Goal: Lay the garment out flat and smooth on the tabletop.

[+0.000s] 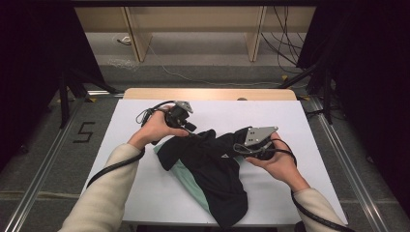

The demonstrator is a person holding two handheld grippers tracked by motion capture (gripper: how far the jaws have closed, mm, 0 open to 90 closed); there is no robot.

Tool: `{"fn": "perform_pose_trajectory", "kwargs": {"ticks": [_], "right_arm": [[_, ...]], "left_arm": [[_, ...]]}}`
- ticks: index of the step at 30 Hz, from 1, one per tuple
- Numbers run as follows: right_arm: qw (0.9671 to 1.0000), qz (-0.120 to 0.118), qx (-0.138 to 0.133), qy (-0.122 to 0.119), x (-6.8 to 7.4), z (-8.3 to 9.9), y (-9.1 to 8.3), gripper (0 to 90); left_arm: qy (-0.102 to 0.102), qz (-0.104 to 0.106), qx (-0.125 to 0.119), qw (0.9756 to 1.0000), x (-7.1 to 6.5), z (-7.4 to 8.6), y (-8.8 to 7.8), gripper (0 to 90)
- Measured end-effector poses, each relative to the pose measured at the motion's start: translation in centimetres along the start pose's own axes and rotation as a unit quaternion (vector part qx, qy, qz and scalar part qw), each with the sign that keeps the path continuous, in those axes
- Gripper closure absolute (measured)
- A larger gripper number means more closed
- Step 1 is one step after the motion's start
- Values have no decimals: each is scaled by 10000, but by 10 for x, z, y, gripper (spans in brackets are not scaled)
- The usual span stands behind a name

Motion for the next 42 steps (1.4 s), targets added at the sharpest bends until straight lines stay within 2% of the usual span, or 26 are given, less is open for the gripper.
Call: {"fn": "perform_pose_trajectory", "kwargs": {"ticks": [2, 4, 6, 8, 9, 10, 11, 14, 15, 21, 22, 24, 27, 29, 34, 36, 39, 42], "right_arm": [[10000, -11, 19, 3, 0, 0, 0, 854], [10000, -13, 12, 13, 1, 0, 1, 853], [10000, 3, 9, 8, 0, 0, 0, 852], [10000, 16, 7, 32, -1, 1, -2, 851], [10000, 59, -14, 66, -2, 1, -4, 851], [10000, 59, -14, 66, -2, 1, -4, 851], [9999, 75, -19, 75, -3, 1, -5, 850], [9997, 186, -42, 164, -6, 2, -8, 850], [9996, 207, -46, 172, -6, 1, -9, 850], [9986, 399, -50, 345, -10, 1, -11, 854], [9976, 519, -107, 436, -12, 1, -15, 857], [9969, 581, -149, 506, -14, 1, -17, 858], [9936, 822, -246, 730, -20, 1, -26, 866], [9933, 804, -264, 788, -22, 0, -32, 868], [9921, 870, -463, 777, -18, -3, -54, 868], [9920, 861, -520, 765, -16, -4, -60, 868], [9925, 779, -631, 698, -8, -7, -80, 869], [9939, 667, -657, 582, 5, -9, -96, 869]], "left_arm": [[-88, 25, 149, 9998, 1, 2, 7, 511], [-80, -8, 175, 9998, 2, 2, 8, 650], [27, -79, 119, 9999, -1, 0, 7, 784], [123, -172, 2, 9998, -5, -1, 1, 841], [200, -271, -151, 9993, -9, -2, -7, 849], [200, -271, -151, 9993, -9, -2, -7, 849], [215, -324, -296, 9988, -12, -3, -12, 849], [339, -501, -494, 9969, -20, -3, -27, 847], [339, -501, -494, 9969, -20, -3, -27, 848], [457, -628, -873, 9931, -34, 0, -43, 855], [482, -628, -926, 9926, -37, 1, -45, 856], [553, -662, -1054, 9907, -42, 3, -50, 857], [631, -642, -1284, 9876, -51, 4, -56, 859], [712, -670, -1292, 9868, -57, 4, -59, 859], [915, -544, -1506, 9828, -82, 7, -65, 859], [950, -514, -1533, 9823, -87, 9, -65, 860], [1118, -414, -1523, 9811, -106, 17, -64, 860], [1215, -201, -1515, 9808, -127, 28, -62, 861]]}}
Point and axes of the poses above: each handheld gripper's, and its own axes: y roughly forward along the jaws, z roughly out of its underside, x roughly to its left, the point moved 1 cm from there along y, roughly forward along the jaws, and after that the axes turned 10 degrees about z, right-handed, at the moved point
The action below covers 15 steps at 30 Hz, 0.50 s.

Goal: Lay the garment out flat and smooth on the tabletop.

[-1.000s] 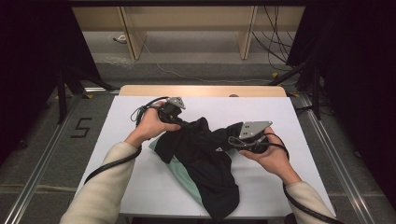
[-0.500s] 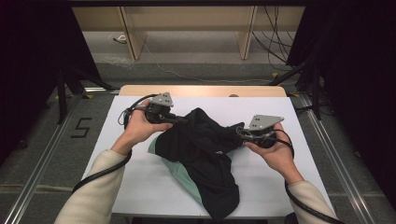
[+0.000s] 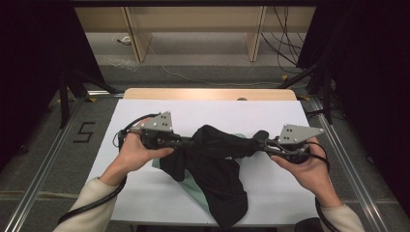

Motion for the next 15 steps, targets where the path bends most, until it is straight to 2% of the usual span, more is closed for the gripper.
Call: {"fn": "perform_pose_trajectory", "kwargs": {"ticks": [1, 2, 3, 4, 6, 8, 9, 10, 11, 12, 13, 15], "right_arm": [[9999, -101, -30, -69, 10, -2, -12, 870], [9999, -101, -30, -69, 10, -2, -12, 870], [9996, -214, -73, -139, 20, -6, -27, 869], [9996, -214, -73, -139, 20, -6, -27, 869], [9993, -257, -143, -232, 27, -11, -39, 870], [9986, -296, -294, -316, 32, -19, -52, 869], [9980, -292, -403, -391, 32, -30, -59, 869], [9980, -292, -403, -391, 32, -30, -59, 869], [9979, -269, -410, -422, 29, -35, -60, 869], [9979, -205, -392, -472, 20, -43, -55, 869], [9981, -194, -387, -449, 13, -46, -51, 869], [9989, -137, -262, -377, -11, -55, -31, 869]], "left_arm": [[91, 86, 21, 9999, -15, 2, -3, 862], [91, 86, 21, 9999, -15, 2, -3, 862], [133, 141, 2, 9998, -25, 2, -6, 862], [164, 181, -15, 9997, -30, 2, -9, 862], [259, 306, -73, 9992, -44, -1, -18, 862], [331, 363, -160, 9987, -51, -8, -26, 863], [419, 324, -201, 9984, -51, -17, -36, 863], [419, 324, -201, 9984, -51, -17, -36, 864], [479, 121, -149, 9987, -42, -27, -42, 864], [434, 40, -143, 9989, -35, -32, -44, 865], [337, -32, -161, 9993, -22, -40, -46, 865], [123, -276, -47, 9995, 14, -54, -46, 866]]}}
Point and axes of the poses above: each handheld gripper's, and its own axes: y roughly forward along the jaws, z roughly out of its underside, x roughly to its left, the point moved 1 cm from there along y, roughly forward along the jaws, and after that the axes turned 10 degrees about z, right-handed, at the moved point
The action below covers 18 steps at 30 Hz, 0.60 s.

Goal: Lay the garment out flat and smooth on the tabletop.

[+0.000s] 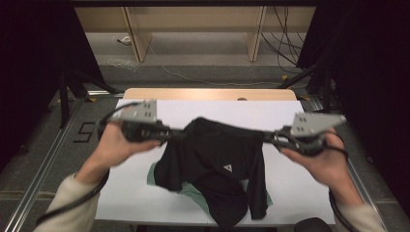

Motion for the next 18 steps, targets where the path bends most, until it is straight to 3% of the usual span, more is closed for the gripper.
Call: {"fn": "perform_pose_trajectory", "kwargs": {"ticks": [2, 3, 4, 5, 6, 7, 8, 9, 11, 13, 14, 15, 16, 17, 18], "right_arm": [[9996, 89, 126, 235, -33, -1, 26, 869], [9990, 156, 281, 302, -49, 0, 41, 868], [9959, 506, 496, 555, -81, 5, 71, 850], [9933, 704, 617, 672, -92, 9, 81, 805], [9874, 1151, 747, 789, -105, 14, 93, 793], [9794, 1575, 885, 906, -114, 20, 100, 772], [9729, 1826, 997, 1011, -119, 24, 105, 717], [9693, 1944, 1019, 1110, -120, 28, 108, 655], [9685, 2013, 996, 1073, -118, 31, 109, 641], [9684, 2024, 1078, 981, -113, 39, 107, 636], [9707, 1880, 1066, 1049, -106, 50, 102, 629], [9707, 1880, 1066, 1049, -106, 50, 102, 629], [9710, 1806, 1209, 996, -95, 62, 97, 611], [9710, 1806, 1209, 996, -95, 62, 97, 611], [9719, 1615, 1340, 1068, -80, 78, 92, 595]], "left_arm": [[-311, -331, 139, 9989, 44, -9, 9, 866], [-418, -757, 266, 9959, 68, -12, 15, 865], [-711, -1704, 442, 9818, 106, -13, 26, 842], [-823, -2358, 611, 9664, 124, -11, 32, 775], [-950, -2847, 675, 9515, 136, -9, 37, 656], [-936, -3029, 751, 9454, 142, -7, 42, 627], [-936, -3029, 751, 9454, 142, -7, 42, 619], [-974, -3039, 738, 9448, 142, -3, 48, 602], [-875, -2764, 801, 9537, 134, 4, 58, 596], [-796, -2657, 966, 9559, 124, 13, 65, 559], [-699, -2382, 1154, 9618, 109, 26, 72, 543], [-699, -2382, 1154, 9618, 109, 26, 72, 534], [-725, -2296, 1171, 9635, 101, 33, 75, 533], [-719, -2155, 1243, 9659, 92, 40, 79, 533], [-723, -1951, 1296, 9695, 80, 48, 84, 511]]}}
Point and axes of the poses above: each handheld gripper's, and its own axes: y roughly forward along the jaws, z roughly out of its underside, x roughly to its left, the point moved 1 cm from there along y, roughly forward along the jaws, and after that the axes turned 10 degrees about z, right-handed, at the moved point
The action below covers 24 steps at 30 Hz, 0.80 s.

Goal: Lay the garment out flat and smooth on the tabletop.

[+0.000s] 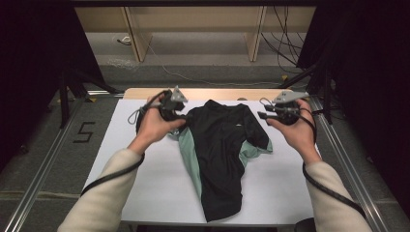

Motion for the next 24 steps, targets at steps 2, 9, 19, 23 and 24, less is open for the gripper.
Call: {"fn": "perform_pose_trajectory", "kwargs": {"ticks": [2, 9, 19, 23, 24], "right_arm": [[10000, -12, 37, 12, 2, 5, -1, 588], [9982, -346, 385, 304, 32, 70, -3, 565], [9985, -157, 87, 512, 49, 93, -12, 464], [9982, -112, 33, 583, 49, 97, -13, 437], [9982, -103, 46, 587, 49, 99, -13, 430]], "left_arm": [[42, 297, 79, 9995, -19, 14, 4, 506], [-70, 1246, 301, 9917, -82, 69, 24, 457], [-511, 1009, -247, 9933, -97, 97, 15, 291], [-627, 953, -254, 9931, -97, 105, 13, 216], [-610, 926, -263, 9935, -97, 105, 13, 201]]}}
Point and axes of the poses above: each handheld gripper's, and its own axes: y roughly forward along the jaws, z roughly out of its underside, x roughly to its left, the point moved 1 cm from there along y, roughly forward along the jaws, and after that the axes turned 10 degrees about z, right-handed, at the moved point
